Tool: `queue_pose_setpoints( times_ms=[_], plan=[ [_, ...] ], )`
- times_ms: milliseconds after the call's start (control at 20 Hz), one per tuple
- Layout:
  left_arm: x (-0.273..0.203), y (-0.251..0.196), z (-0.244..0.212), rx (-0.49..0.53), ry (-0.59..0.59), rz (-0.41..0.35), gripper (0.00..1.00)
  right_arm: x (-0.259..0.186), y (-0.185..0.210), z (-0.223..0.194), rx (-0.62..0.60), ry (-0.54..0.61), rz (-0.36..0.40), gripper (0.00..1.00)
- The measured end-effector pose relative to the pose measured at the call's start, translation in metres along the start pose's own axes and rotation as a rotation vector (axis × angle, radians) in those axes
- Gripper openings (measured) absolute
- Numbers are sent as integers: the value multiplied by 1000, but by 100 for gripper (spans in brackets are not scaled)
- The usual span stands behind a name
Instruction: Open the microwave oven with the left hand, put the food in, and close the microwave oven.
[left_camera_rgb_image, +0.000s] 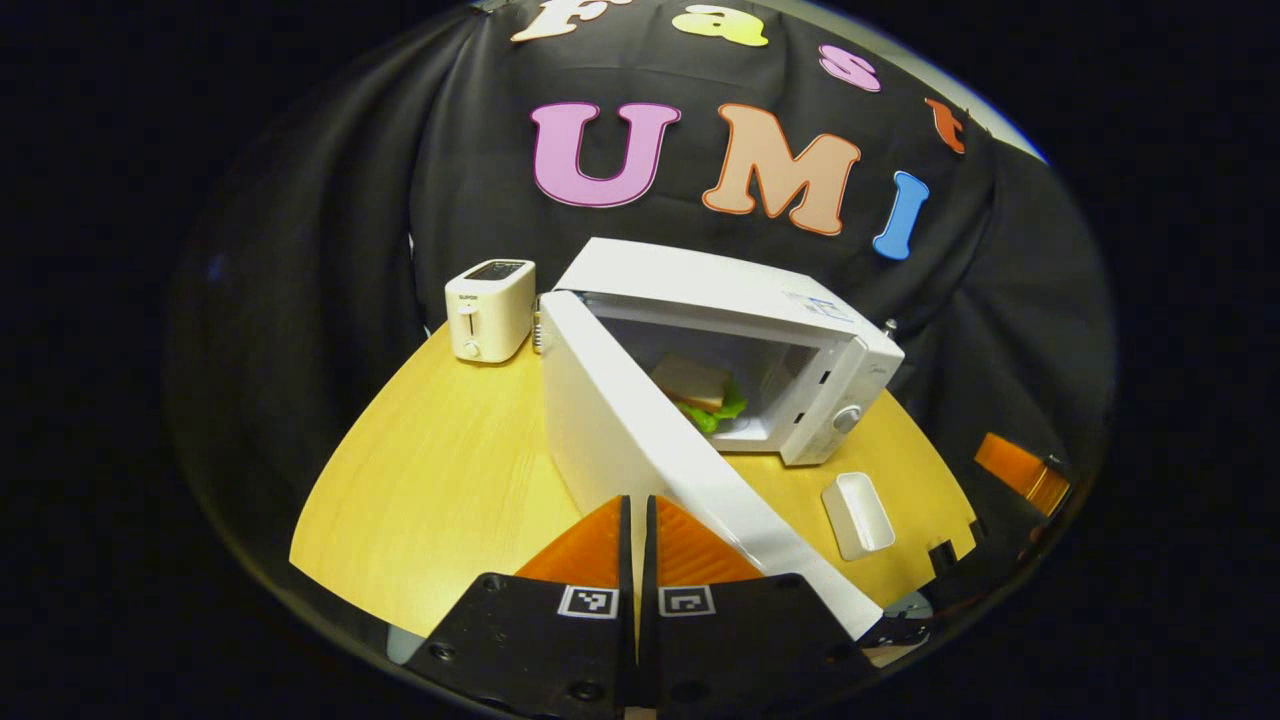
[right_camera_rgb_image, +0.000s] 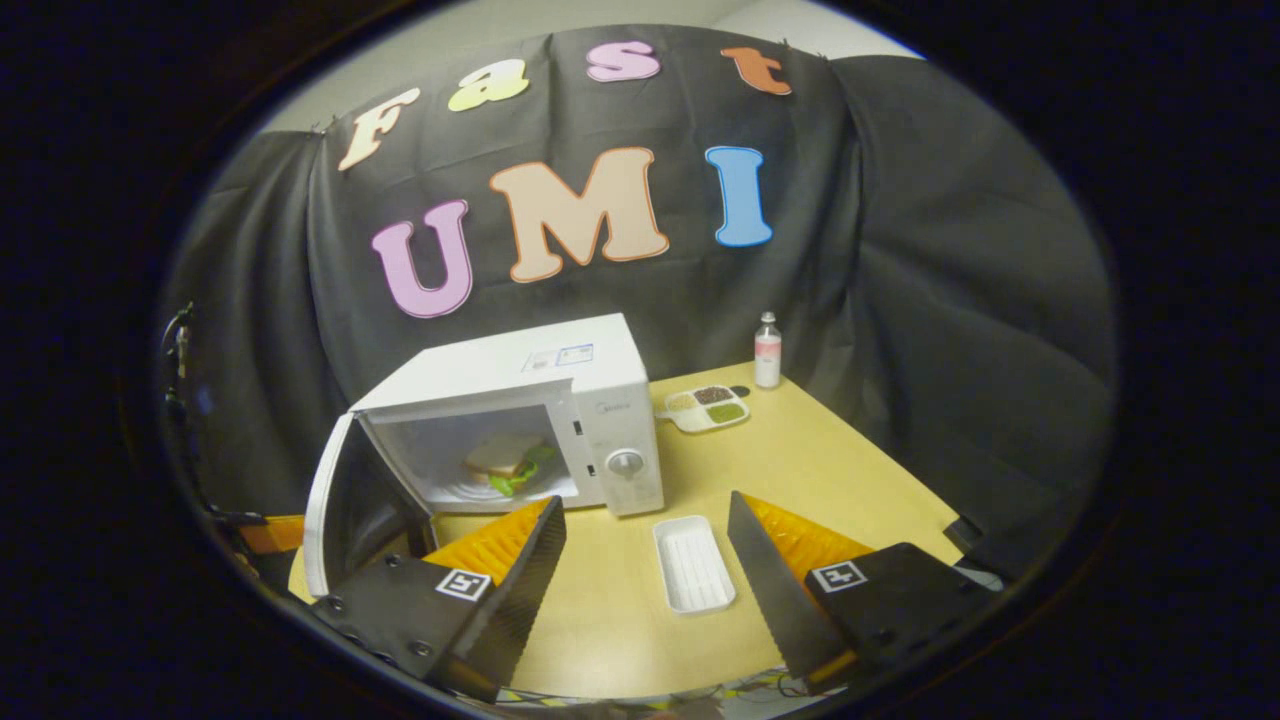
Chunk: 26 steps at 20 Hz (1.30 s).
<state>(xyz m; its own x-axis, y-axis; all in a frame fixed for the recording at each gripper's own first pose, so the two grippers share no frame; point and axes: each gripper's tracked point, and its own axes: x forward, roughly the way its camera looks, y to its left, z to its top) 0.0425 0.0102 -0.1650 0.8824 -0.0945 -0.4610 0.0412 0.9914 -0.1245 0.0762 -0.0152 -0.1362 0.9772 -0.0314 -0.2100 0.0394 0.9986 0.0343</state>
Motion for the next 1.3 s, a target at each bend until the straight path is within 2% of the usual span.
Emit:
queue_pose_setpoints(
  times_ms=[650,700,750,900,950,1000,1150,1200,1250,1300],
  plan=[
    [55,-123,13,46,-3,-180,1,19,-41,6,46,8,-7,92],
    [59,-130,15,48,-6,-193,1,19,-41,6,49,6,-4,100],
    [64,-137,16,51,-5,-203,0,18,-42,6,48,5,-1,100],
    [80,-153,26,65,-7,-219,0,20,-45,9,35,1,8,100],
    [83,-155,28,67,-10,-220,0,20,-46,9,31,0,9,92],
    [86,-158,30,70,-14,-221,1,19,-48,9,30,-1,11,100],
    [96,-163,34,76,-23,-219,0,20,-52,9,34,1,17,100],
    [100,-163,36,77,-26,-218,0,20,-53,9,35,0,18,92],
    [103,-164,37,77,-29,-216,0,21,-54,10,35,-2,19,100],
    [106,-166,39,78,-31,-215,0,21,-54,11,35,-6,21,92]
  ],
)
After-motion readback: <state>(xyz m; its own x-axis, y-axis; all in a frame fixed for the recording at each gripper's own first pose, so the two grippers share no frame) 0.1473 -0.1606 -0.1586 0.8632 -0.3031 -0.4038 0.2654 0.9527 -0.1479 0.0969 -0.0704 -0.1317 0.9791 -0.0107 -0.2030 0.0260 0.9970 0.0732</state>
